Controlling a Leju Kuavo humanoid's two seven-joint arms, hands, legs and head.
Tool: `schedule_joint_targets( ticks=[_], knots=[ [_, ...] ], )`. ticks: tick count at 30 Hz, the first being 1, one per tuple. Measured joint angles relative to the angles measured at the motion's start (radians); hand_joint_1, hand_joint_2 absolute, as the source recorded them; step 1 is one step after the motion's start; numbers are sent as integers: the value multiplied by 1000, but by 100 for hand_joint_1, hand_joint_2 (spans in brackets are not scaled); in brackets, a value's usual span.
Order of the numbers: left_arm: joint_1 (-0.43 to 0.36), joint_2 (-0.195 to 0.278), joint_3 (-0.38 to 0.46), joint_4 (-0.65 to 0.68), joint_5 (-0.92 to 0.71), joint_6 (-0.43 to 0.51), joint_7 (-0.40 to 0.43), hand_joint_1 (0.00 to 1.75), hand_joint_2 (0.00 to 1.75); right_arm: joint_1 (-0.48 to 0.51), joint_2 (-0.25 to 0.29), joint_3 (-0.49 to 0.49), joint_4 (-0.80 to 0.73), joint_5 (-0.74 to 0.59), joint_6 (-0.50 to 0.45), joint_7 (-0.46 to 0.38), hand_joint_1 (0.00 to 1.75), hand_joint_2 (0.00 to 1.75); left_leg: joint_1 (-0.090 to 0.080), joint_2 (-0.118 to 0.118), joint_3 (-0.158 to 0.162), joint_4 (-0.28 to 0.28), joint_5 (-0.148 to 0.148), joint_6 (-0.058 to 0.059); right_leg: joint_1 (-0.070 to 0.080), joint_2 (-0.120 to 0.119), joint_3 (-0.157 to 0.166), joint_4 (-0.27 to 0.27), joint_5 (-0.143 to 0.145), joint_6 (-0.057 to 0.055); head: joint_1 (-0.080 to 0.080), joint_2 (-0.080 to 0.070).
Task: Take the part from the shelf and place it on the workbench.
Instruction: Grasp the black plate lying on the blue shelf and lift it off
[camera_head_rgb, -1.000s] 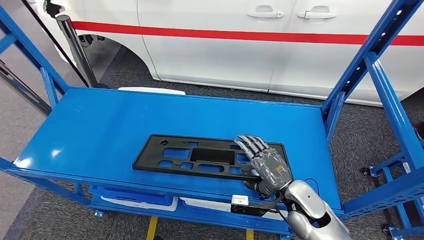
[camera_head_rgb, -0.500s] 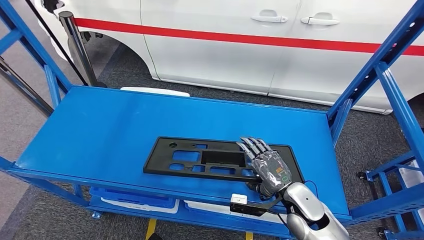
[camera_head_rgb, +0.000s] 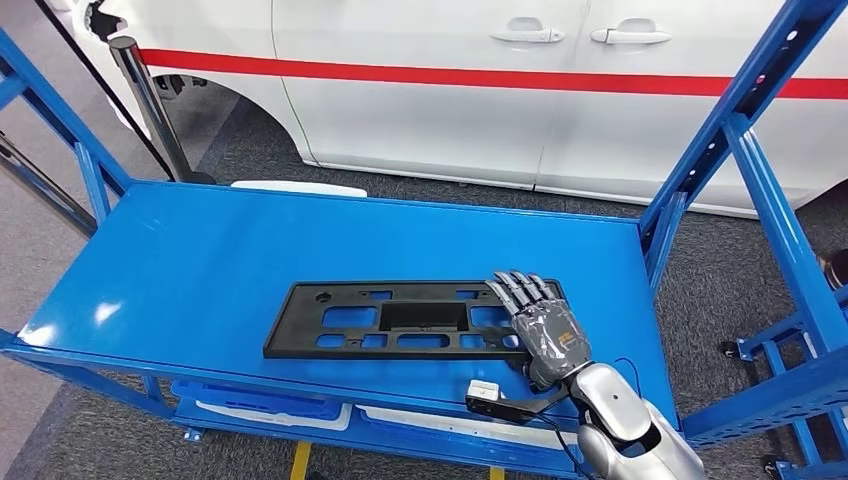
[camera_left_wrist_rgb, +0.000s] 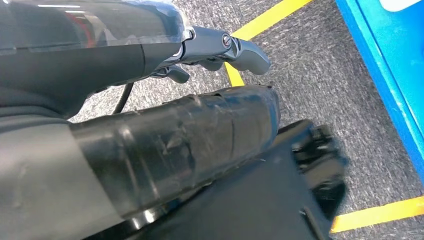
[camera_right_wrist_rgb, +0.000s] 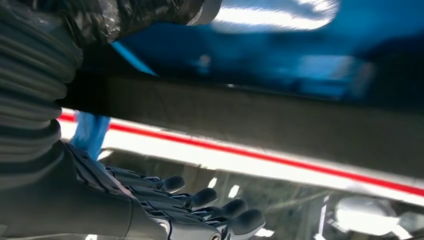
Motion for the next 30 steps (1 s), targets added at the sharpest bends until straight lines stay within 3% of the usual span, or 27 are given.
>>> schedule_joint_targets(
  ticks=[1,2,3,5,6,10,12,14,15,16,17,18,19,21,23,26,27,30],
  knots=[
    [1,0,0,0,0,0,1,0,0,0,0,0,6,25,-15,11,0,175,0,0,1,-2,13,1,1,0,1,0,0,0,0,0],
    [1,0,0,0,0,0,1,0,0,-1,1,0,11,48,-30,21,0,175,0,0,21,-44,42,4,1,1,2,0,0,0,0,0],
    [1,0,0,0,-1,0,2,0,0,-1,3,0,15,71,-44,31,0,175,0,0,55,-112,78,8,1,1,4,0,-1,1,0,0],
    [-2,0,-2,0,-2,0,4,0,0,-1,7,0,24,117,-72,50,0,175,-3,0,115,-235,121,16,4,2,4,2,-2,9,0,0],
    [-3,0,-3,0,-2,0,5,0,0,-1,8,0,29,137,-83,58,0,175,-5,-1,128,-264,126,19,6,2,4,1,-1,14,0,0],
    [-2,0,-9,0,-5,1,9,0,0,1,15,0,51,186,-109,75,0,175,-5,-1,135,-286,136,41,5,3,1,4,-5,38,1,0],
    [-3,0,-13,0,-7,1,9,0,0,2,18,0,66,197,-116,77,0,175,-2,1,139,-296,143,52,2,3,-31,77,-51,45,2,0],
    [-4,-1,-16,0,-8,1,10,0,0,3,23,0,85,203,-121,77,1,175,-4,1,138,-296,143,57,2,2,-92,204,-111,50,2,0],
    [-4,-1,-17,0,-9,1,11,0,0,3,25,0,95,204,-123,77,21,175,-6,1,138,-295,143,57,1,2,-115,251,-122,51,2,0],
    [-3,0,-18,0,-10,1,11,0,0,3,28,0,105,203,-125,75,60,175,-7,2,139,-295,141,57,1,2,-120,260,-113,51,2,0],
    [-3,0,-19,0,-11,2,11,0,0,2,30,0,115,201,-129,71,98,175,-7,2,141,-294,140,57,2,2,-107,232,-88,49,2,0],
    [-3,-1,-20,0,-11,2,12,0,0,0,33,-1,124,198,-133,66,139,175,-8,1,144,-293,139,55,2,2,-74,168,-51,46,2,0],
    [-3,-1,-21,0,-12,3,12,0,0,-1,35,-2,132,193,-138,59,161,175,-8,1,147,-293,137,53,4,2,-38,95,-24,40,2,0],
    [-4,-2,-22,0,-12,5,12,0,0,-1,39,-4,146,181,-146,45,170,175,-10,1,149,-290,133,45,10,1,9,-2,3,30,1,0],
    [-5,-3,-22,0,-12,8,13,0,0,0,43,-7,158,168,-154,33,170,175,-11,1,149,-291,132,35,16,2,13,-15,4,23,1,0],
    [-5,-2,-22,0,-12,12,15,0,0,3,50,-16,171,157,-163,24,172,175,-10,1,139,-266,110,20,7,-1,20,-27,12,6,-1,0],
    [-4,-2,-22,0,-12,13,15,0,0,3,53,-19,175,156,-165,23,174,175,-8,1,121,-226,84,15,3,-2,22,-31,15,1,-2,0],
    [-2,-2,-22,0,-12,15,17,0,0,9,60,-30,182,153,-172,16,175,175,-1,0,35,-39,-3,3,4,-4,18,-31,16,-2,-5,0]
  ],
)
